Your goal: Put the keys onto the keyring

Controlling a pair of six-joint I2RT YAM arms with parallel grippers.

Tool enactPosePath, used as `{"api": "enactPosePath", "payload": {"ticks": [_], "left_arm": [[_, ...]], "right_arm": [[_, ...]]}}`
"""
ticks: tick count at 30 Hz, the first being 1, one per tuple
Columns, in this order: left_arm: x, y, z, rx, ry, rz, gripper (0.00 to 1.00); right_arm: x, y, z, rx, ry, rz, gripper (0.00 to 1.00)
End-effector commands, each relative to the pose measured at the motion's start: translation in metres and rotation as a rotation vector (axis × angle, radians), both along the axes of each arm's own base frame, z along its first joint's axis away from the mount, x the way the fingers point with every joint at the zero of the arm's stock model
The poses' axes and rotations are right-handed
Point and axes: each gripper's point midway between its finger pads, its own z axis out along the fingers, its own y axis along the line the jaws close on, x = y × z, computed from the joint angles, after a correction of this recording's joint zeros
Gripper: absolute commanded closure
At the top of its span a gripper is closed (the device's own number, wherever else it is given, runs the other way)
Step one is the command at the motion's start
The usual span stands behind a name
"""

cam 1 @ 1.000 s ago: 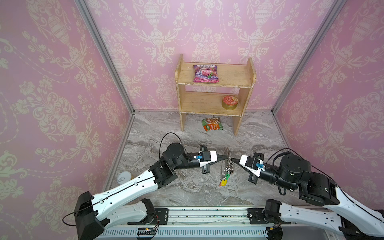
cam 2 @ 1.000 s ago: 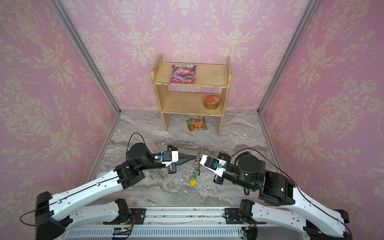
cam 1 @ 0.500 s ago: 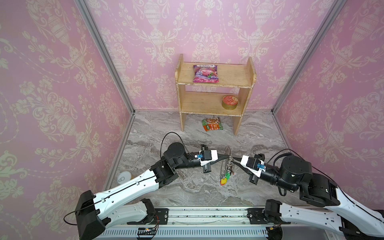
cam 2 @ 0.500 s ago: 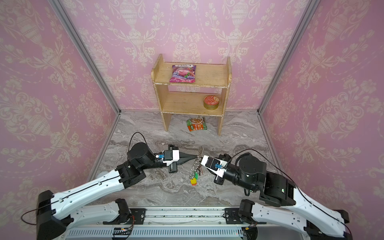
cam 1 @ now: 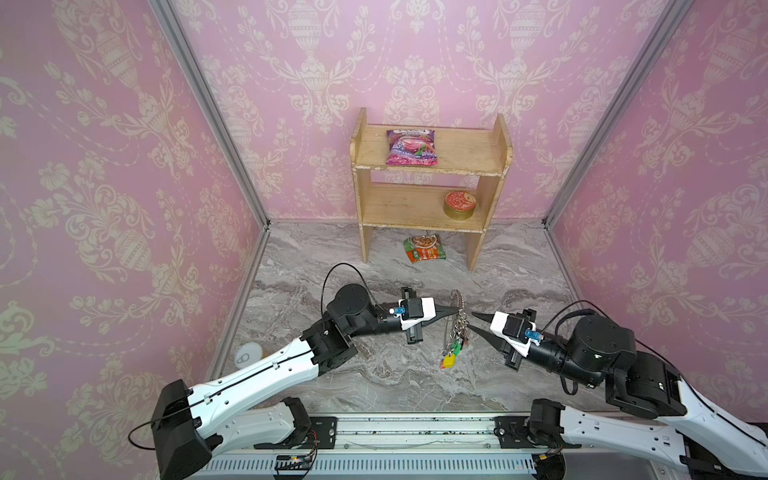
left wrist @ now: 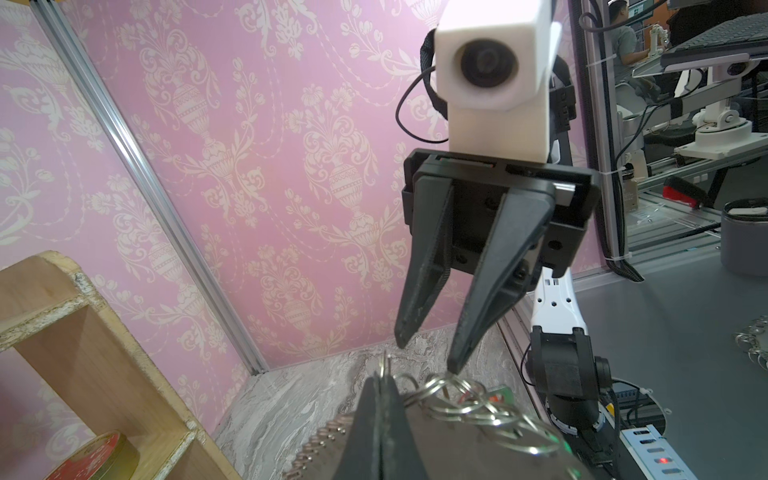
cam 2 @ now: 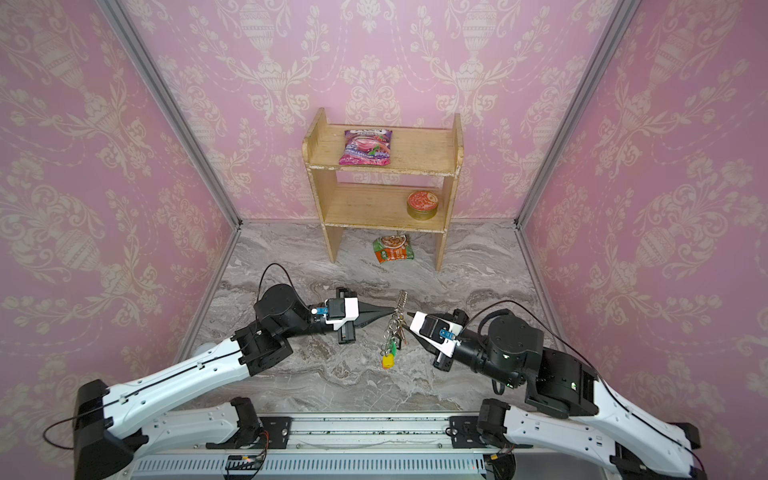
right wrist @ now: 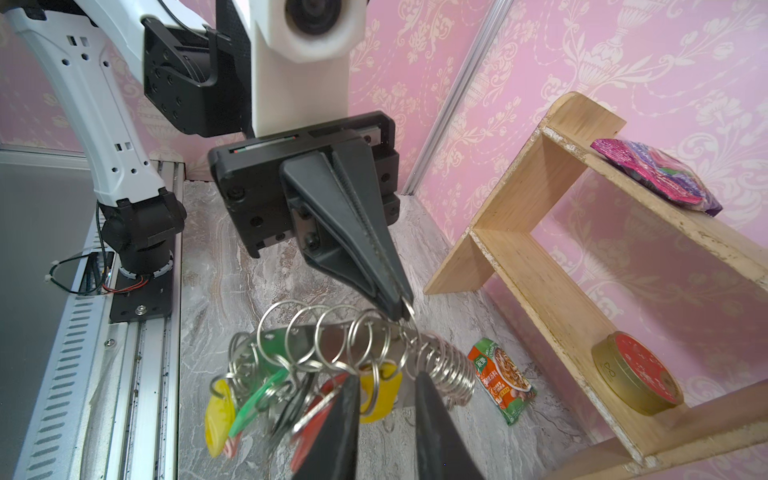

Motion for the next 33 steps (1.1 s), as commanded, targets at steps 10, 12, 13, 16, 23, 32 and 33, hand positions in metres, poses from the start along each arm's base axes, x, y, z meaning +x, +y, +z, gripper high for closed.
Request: {"api": "enactPosePath", "payload": {"ticks": [10,12,13,16,23,32,33], "left_arm": [[-0.013,0.028,0.043,-0.300,-0.084,-0.062,1.00],[-0.013,0.029,0.046,-0.327,-0.079,-0.081,1.00],[-0.014,0.030,0.047,-0.337,-0.076,-0.093,1.00],[-0.015,0.027,0.047,-0.335,-0.072,-0.120,1.00],[-0.014,0.023,0.046,-0.331,-0.075,-0.127,1.00],[-0.012,0.023,0.046,-0.331,-0.089,-0.113,1.00],[-0.012,0.023,0.046,-0.331,-0.090,-0.114,1.00]], "right_arm": [[-0.001,-0.022,0.028,0.166,-0.007,-0.063,0.78],[0.000,-0.022,0.032,0.178,-0.008,-0.070,0.78],[0.001,-0.021,0.032,0.176,-0.006,-0.070,0.79],[0.005,-0.012,0.029,0.163,0.010,-0.069,0.79],[0.003,0.008,0.029,0.175,0.026,-0.009,0.83],[-0.005,0.017,0.015,0.162,0.120,0.044,0.87],[-0.004,0.014,0.017,0.163,0.112,0.030,0.86]]}}
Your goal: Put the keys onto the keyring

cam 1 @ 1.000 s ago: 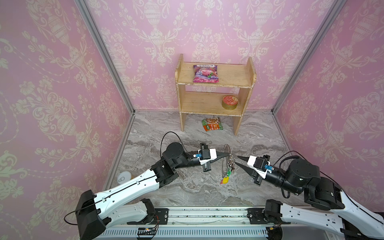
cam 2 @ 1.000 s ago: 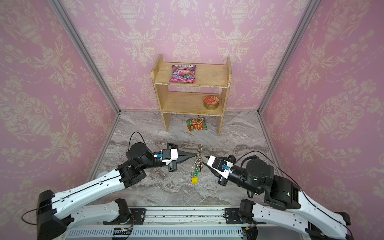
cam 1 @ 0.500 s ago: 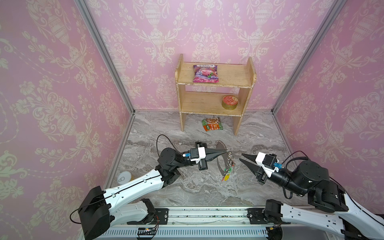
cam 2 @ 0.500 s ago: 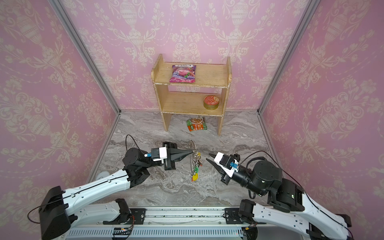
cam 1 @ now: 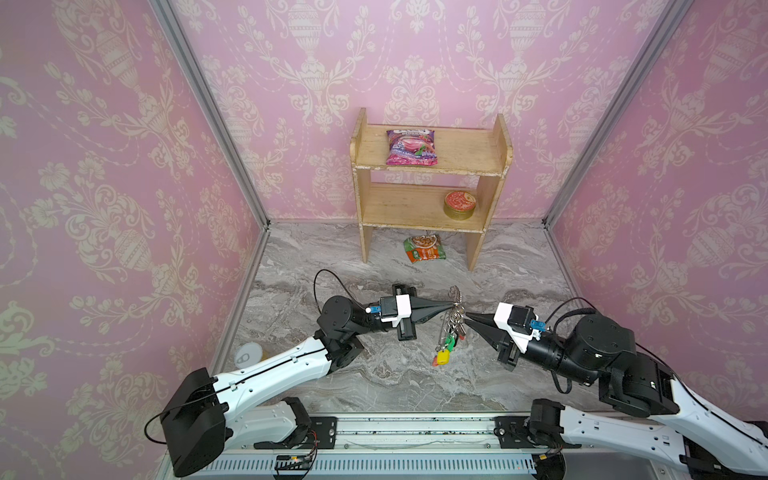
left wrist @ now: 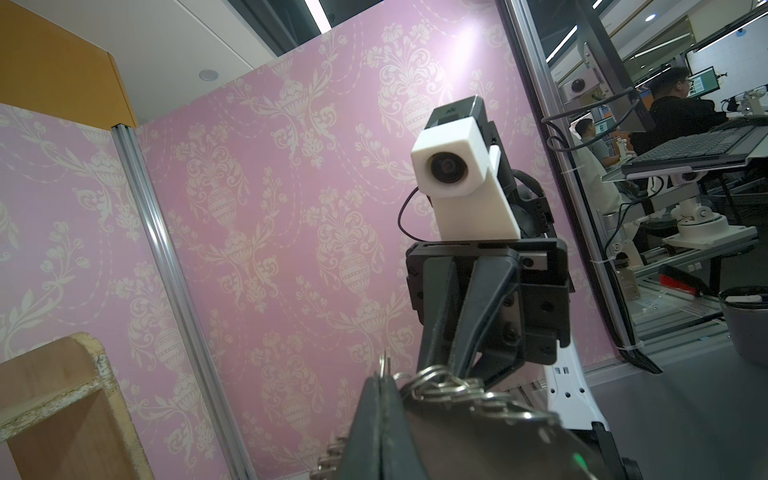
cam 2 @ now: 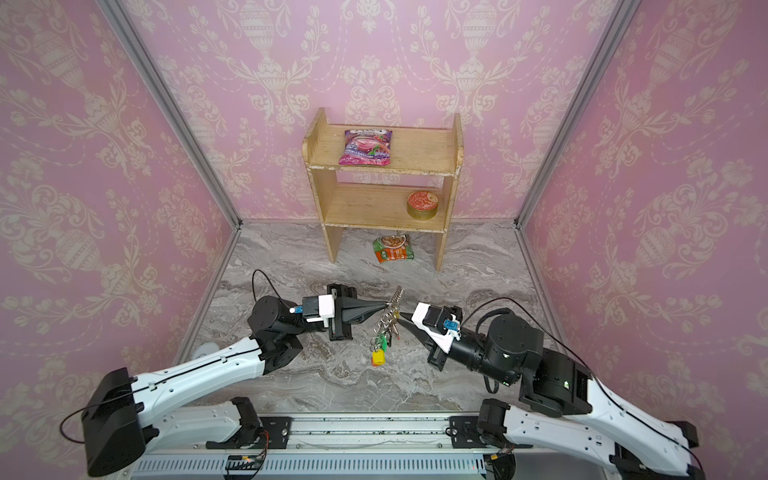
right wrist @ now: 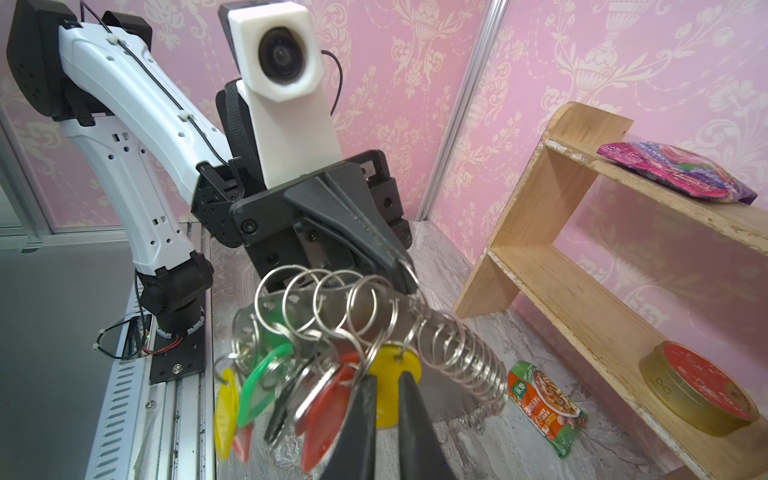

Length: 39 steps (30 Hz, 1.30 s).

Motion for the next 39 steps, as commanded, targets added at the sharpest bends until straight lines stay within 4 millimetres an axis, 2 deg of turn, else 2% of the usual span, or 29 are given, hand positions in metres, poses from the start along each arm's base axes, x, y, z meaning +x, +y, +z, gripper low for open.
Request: {"api": "enactPosePath", "payload": {"ticks": [1,6,11,16,21,27,32,39], "left_arm": [[-0.008,0.009,0.021,-0.066,-0.058,-0.012,1.00],[-0.009,0.008,0.020,-0.056,-0.057,-0.020,1.00],[-0.009,0.005,0.018,-0.046,-0.058,-0.035,1.00],[-0.010,0.002,0.018,-0.038,-0.063,-0.054,1.00],[-0.012,0.004,0.020,-0.041,-0.071,-0.048,1.00],[-0.013,0.006,0.022,-0.048,-0.077,-0.047,1.00],[-0.015,0.008,0.025,-0.056,-0.085,-0.045,1.00],[-0.014,0.007,0.022,-0.043,-0.085,-0.038,1.00]], "right_arm": [[-0.001,-0.006,0.005,0.022,0.016,-0.016,0.84],[0.002,-0.025,0.021,0.050,-0.042,-0.074,0.82],[0.001,-0.020,0.033,0.088,-0.055,-0.054,0.83],[0.000,-0.005,0.032,0.080,-0.046,-0.015,0.86],[-0.001,0.001,0.029,0.077,-0.014,0.004,0.87],[0.006,-0.003,0.021,0.068,0.003,-0.045,0.87],[0.005,-0.002,0.020,0.065,0.014,-0.033,0.87],[0.001,-0.012,0.031,0.129,0.015,-0.040,0.81]]}}
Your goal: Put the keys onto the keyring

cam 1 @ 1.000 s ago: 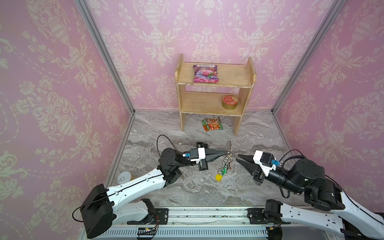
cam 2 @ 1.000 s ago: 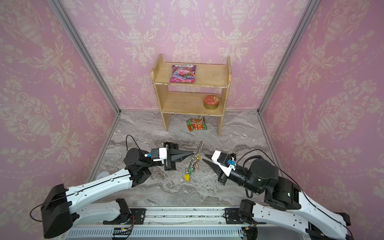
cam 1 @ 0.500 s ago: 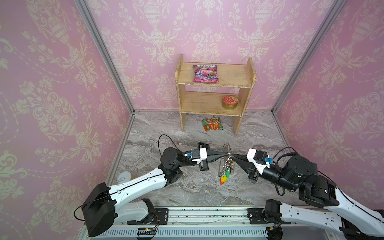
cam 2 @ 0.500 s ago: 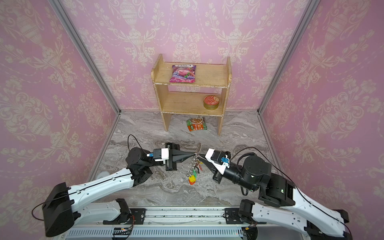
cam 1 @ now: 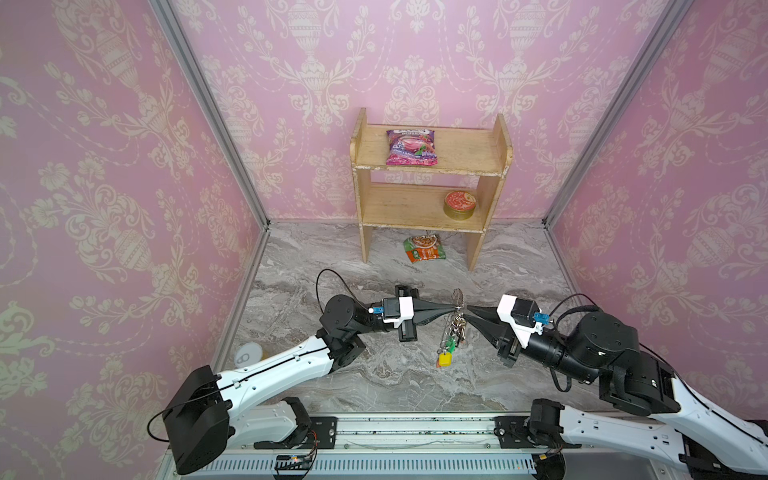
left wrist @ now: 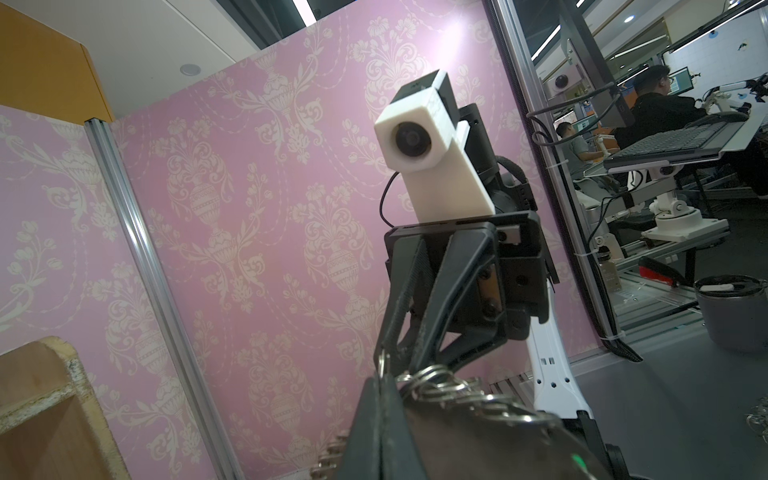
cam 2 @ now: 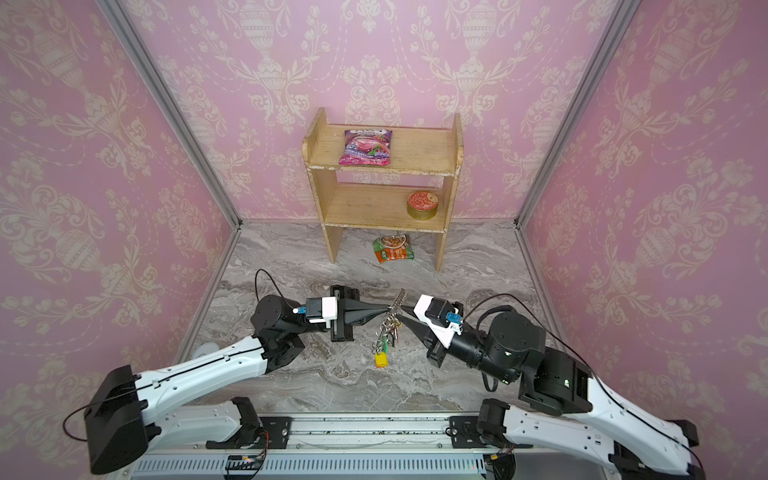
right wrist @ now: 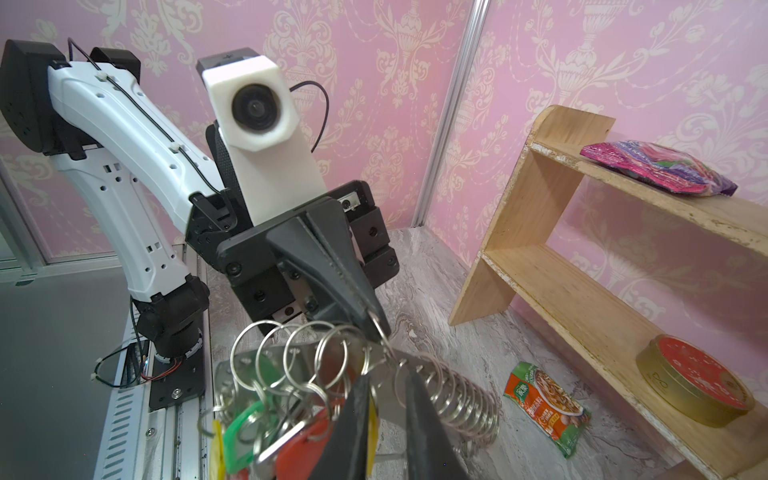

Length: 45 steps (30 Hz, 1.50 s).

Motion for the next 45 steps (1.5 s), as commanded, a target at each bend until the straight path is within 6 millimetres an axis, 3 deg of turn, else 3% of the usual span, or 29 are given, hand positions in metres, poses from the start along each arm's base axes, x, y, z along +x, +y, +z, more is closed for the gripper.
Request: {"api": "enactPosePath", "payload": {"ticks": [1,13,24,31,45], "left_arm": [[-0.010,0.011,0.028,-0.066,-0.075,-0.004,1.00],[-0.012,0.013,0.028,-0.059,-0.081,-0.002,1.00],[-0.012,0.015,0.027,-0.059,-0.090,0.011,1.00],[-0.010,0.013,0.022,-0.034,-0.095,0.023,1.00],[-0.012,0.014,0.024,-0.038,-0.104,0.023,1.00]], "right_arm": [[-0.002,-0.009,0.018,0.077,0.000,-0.013,0.81],[-0.001,0.005,0.015,0.076,0.039,0.011,0.81],[-0.001,0.004,0.011,0.055,0.059,0.008,0.80],[-0.008,-0.007,0.029,0.138,0.027,0.019,0.81],[-0.010,0.011,0.021,0.098,0.077,0.074,0.81]]}}
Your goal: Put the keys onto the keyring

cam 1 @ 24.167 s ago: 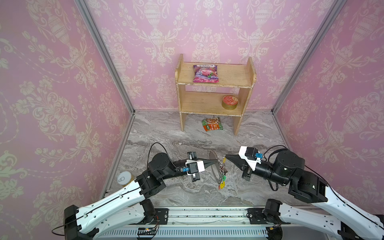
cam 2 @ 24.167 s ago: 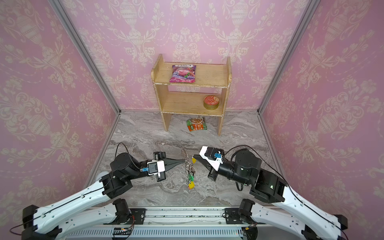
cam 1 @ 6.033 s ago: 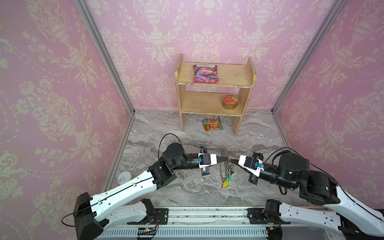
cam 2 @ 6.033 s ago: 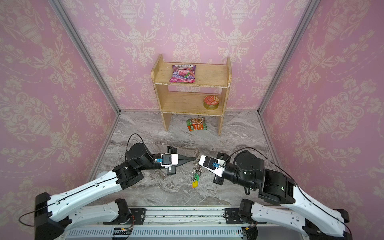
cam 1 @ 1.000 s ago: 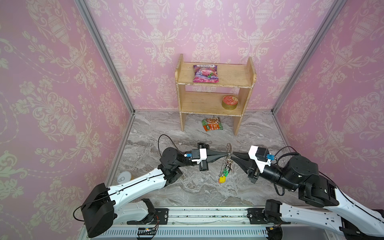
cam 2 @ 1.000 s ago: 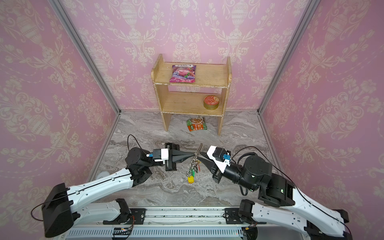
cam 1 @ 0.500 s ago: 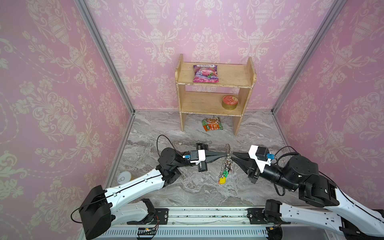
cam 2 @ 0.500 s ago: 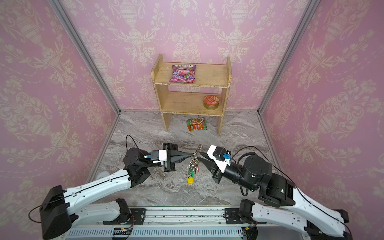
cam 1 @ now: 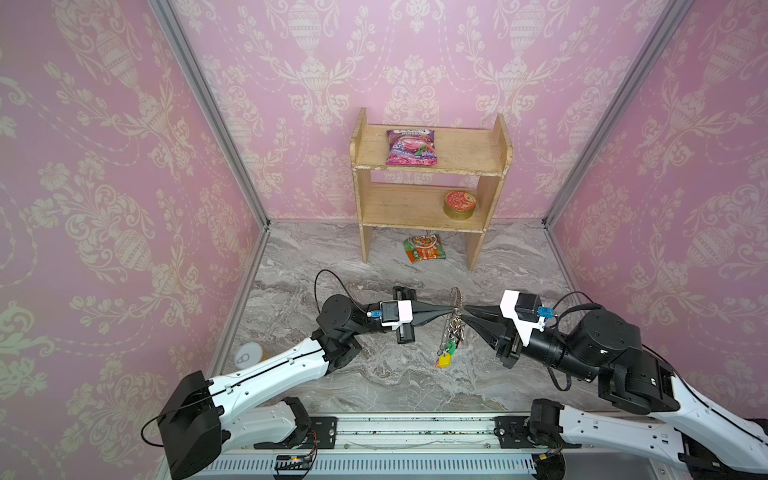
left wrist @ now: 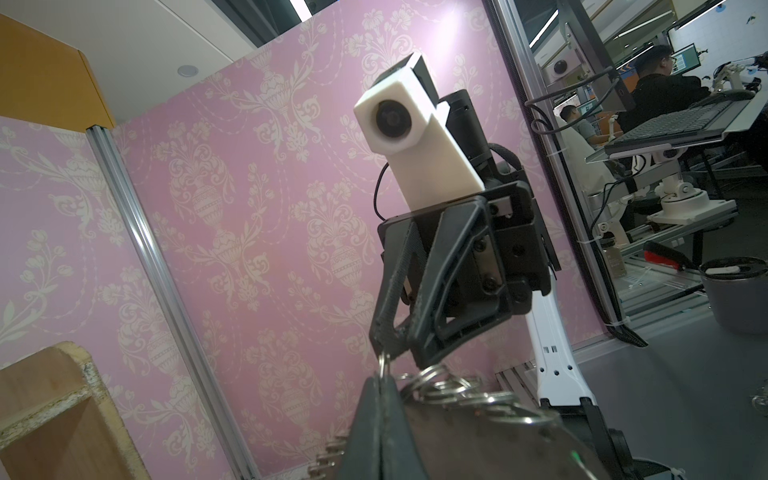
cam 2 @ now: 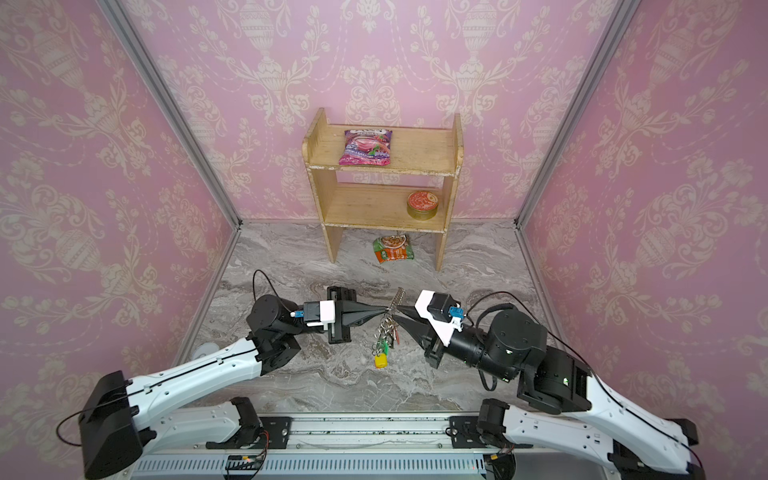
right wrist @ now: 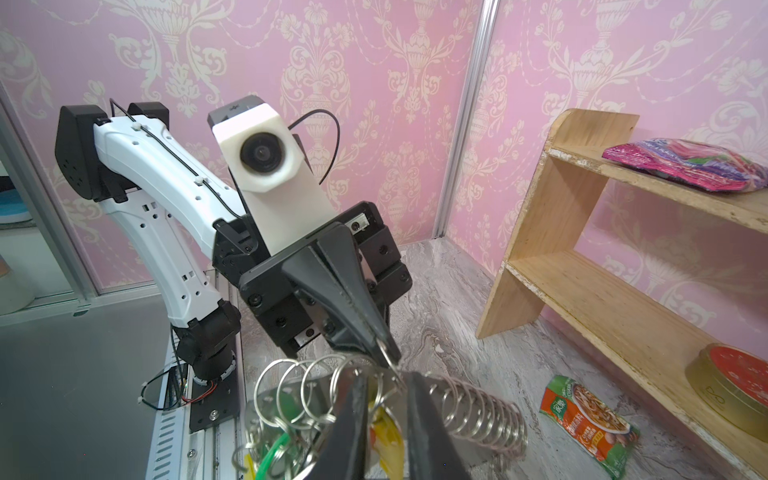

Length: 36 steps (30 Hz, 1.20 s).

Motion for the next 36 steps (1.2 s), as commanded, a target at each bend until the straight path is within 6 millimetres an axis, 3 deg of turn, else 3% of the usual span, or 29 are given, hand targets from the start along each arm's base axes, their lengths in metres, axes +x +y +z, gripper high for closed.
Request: {"api": "enactPosePath", "payload": {"ticks": [1,14,23,30,36], "left_arm": [[-0.009,0.011,0.024,-0.058,-0.071,0.002,1.00],[-0.011,0.016,0.032,-0.085,-0.088,0.013,1.00],[-0.011,0.019,0.037,-0.112,-0.096,0.023,1.00],[-0.012,0.021,0.040,-0.131,-0.099,0.026,1.00],[-0.013,0.021,0.040,-0.127,-0.093,0.015,1.00]], "right_arm": [[-0.005,-0.001,0.012,0.035,0.015,0.022,0.81],[-0.002,0.000,-0.004,0.017,0.053,0.006,0.87],[-0.005,0.004,-0.006,0.021,0.061,0.030,0.91],[-0.004,0.004,-0.010,0.019,0.071,0.027,0.86],[-0.005,0.004,-0.006,0.024,0.048,0.035,0.91]]}}
